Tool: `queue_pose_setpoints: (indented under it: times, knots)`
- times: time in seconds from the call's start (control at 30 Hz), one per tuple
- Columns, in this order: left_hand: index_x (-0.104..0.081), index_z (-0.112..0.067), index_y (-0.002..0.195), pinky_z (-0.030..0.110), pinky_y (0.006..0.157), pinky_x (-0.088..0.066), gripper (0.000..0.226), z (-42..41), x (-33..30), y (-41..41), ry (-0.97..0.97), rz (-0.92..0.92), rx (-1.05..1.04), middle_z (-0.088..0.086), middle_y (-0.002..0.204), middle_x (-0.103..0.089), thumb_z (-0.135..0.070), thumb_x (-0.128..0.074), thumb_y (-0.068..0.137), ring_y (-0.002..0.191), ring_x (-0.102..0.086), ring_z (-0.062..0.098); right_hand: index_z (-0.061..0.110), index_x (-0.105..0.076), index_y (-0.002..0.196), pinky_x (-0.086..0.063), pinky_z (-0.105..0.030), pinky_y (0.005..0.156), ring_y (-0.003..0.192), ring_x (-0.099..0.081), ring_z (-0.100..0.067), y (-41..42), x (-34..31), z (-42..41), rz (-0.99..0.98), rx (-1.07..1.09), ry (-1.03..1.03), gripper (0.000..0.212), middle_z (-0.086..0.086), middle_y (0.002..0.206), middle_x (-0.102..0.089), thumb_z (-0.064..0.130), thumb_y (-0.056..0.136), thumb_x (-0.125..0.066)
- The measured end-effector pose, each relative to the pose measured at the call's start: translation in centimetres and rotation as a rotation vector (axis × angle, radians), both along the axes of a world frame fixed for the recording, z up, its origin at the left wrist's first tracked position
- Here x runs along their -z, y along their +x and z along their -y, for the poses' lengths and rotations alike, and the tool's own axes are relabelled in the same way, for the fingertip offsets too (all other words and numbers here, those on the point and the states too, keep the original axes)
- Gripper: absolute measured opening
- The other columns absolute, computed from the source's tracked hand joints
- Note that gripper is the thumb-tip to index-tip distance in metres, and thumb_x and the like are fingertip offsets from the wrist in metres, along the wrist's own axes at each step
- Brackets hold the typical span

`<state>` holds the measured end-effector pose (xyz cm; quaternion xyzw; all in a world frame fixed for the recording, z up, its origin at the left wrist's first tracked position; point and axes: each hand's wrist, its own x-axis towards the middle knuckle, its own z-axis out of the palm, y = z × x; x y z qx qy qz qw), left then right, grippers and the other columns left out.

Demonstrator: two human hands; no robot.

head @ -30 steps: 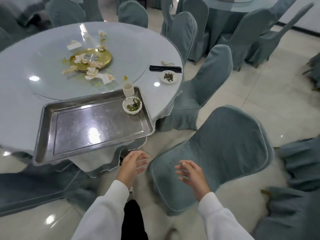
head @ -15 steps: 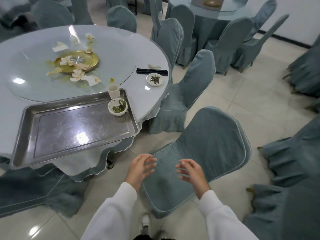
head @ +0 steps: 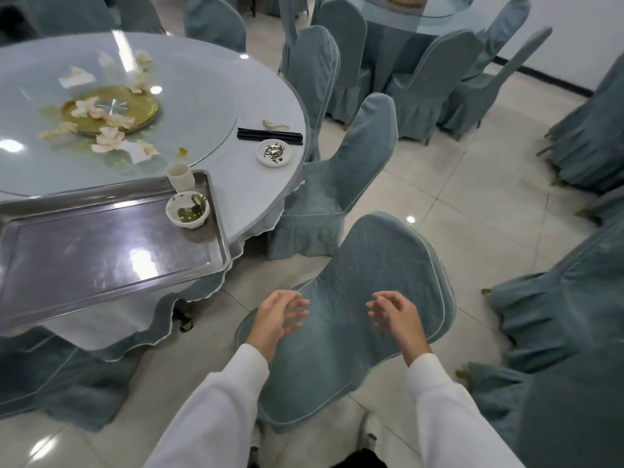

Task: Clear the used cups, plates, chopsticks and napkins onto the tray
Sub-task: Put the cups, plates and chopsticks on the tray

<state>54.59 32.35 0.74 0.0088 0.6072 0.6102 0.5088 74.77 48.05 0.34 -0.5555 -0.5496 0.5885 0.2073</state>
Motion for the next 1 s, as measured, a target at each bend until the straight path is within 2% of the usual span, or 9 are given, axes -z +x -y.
queue_pose_setpoints:
  times: [0.13,0.27,0.4,0.53,0.6,0.67,0.73,0.83,1.0]
  knots:
    - [-0.066,-0.015,0.101,0.031,0.073,-0.055,0.012,-5.7,-0.1,3.6,0.001,-0.042,-0.008,0.009,0.104,-0.080,-0.022,-0.057,0.106,0.083,-0.074,0.019,0.021,-0.071,0.105,-0.056,-0.021,0.069,0.088,-0.076,-0.017,3.5,0.2,-6.2,0.039,-0.080,0.177,0.014,0.006,0.089,-0.079,0.016,0.106,-0.058]
    - [-0.065,-0.016,0.102,0.027,0.066,-0.054,0.010,-12.2,-0.3,9.0,-0.015,-0.104,-0.008,0.005,0.102,-0.077,-0.021,-0.057,0.107,0.077,-0.072,0.016,0.042,-0.063,0.115,-0.052,-0.021,0.085,0.093,-0.071,0.003,7.0,0.2,-11.2,0.081,-0.152,0.348,0.020,0.020,0.094,-0.076,0.025,0.109,-0.054]
    - [-0.065,-0.021,0.106,0.026,0.065,-0.056,0.009,-18.5,-0.5,14.4,-0.022,-0.205,-0.002,0.003,0.111,-0.070,-0.017,-0.056,0.107,0.085,-0.070,0.016,0.049,-0.058,0.111,-0.053,-0.019,0.075,0.088,-0.069,0.001,10.6,-0.6,-15.6,0.095,-0.151,0.414,0.023,0.022,0.096,-0.072,0.027,0.108,-0.051]
    - [-0.061,-0.028,0.125,0.031,0.080,-0.058,0.020,-22.6,-0.4,17.6,-0.033,-0.304,0.009,-0.002,0.126,-0.064,-0.022,-0.058,0.106,0.105,-0.066,0.015,0.036,-0.054,0.127,-0.047,-0.020,0.070,0.092,-0.066,-0.005,13.3,-0.6,-19.1,0.157,-0.282,0.275,0.027,0.012,0.104,-0.067,0.022,0.104,-0.056]
    - [-0.057,-0.032,0.134,0.036,0.089,-0.057,0.029,-23.9,-0.1,18.7,-0.057,-0.336,0.010,-0.005,0.137,-0.059,-0.024,-0.059,0.106,0.117,-0.063,0.017,0.028,-0.064,0.117,-0.045,-0.018,0.070,0.094,-0.066,-0.007,14.1,-0.4,-20.3,0.228,-0.391,0.201,0.017,0.008,0.106,-0.070,0.021,0.102,-0.059]
    - [-0.053,-0.033,0.142,0.034,0.087,-0.056,0.039,-25.1,0.4,19.8,-0.082,-0.363,0.017,-0.006,0.145,-0.053,-0.026,-0.062,0.105,0.123,-0.060,0.018,0.024,-0.071,0.109,-0.045,-0.019,0.072,0.097,-0.068,-0.015,15.0,0.1,-21.1,0.257,-0.453,0.175,0.014,0.007,0.105,-0.072,0.019,0.099,-0.061]
    - [-0.047,-0.030,0.152,0.030,0.087,-0.056,0.051,-26.2,0.9,20.7,-0.111,-0.383,0.050,-0.007,0.152,-0.048,-0.029,-0.064,0.104,0.129,-0.056,0.017,0.021,-0.070,0.117,-0.045,-0.026,0.079,0.101,-0.066,-0.019,15.7,0.4,-21.9,0.300,-0.489,0.139,0.020,0.004,0.111,-0.071,0.022,0.099,-0.062]
    - [-0.041,-0.027,0.158,0.049,0.112,-0.049,0.063,-27.5,1.4,21.5,-0.167,-0.409,0.115,-0.005,0.160,-0.044,-0.032,-0.067,0.101,0.142,-0.047,0.021,0.023,-0.064,0.125,-0.049,-0.032,0.081,0.097,-0.071,-0.017,16.2,0.8,-22.6,0.320,-0.546,-0.006,0.028,0.000,0.116,-0.072,0.027,0.098,-0.063]
    - [-0.039,-0.023,0.160,0.049,0.118,-0.043,0.068,-29.3,1.4,22.1,-0.203,-0.458,0.193,-0.004,0.159,-0.046,-0.026,-0.070,0.099,0.140,-0.048,0.020,0.033,-0.068,0.107,-0.058,-0.043,0.095,0.099,-0.072,-0.020,16.4,1.3,-21.7,0.352,-0.632,-0.043,0.016,0.002,0.107,-0.076,0.028,0.093,-0.063]
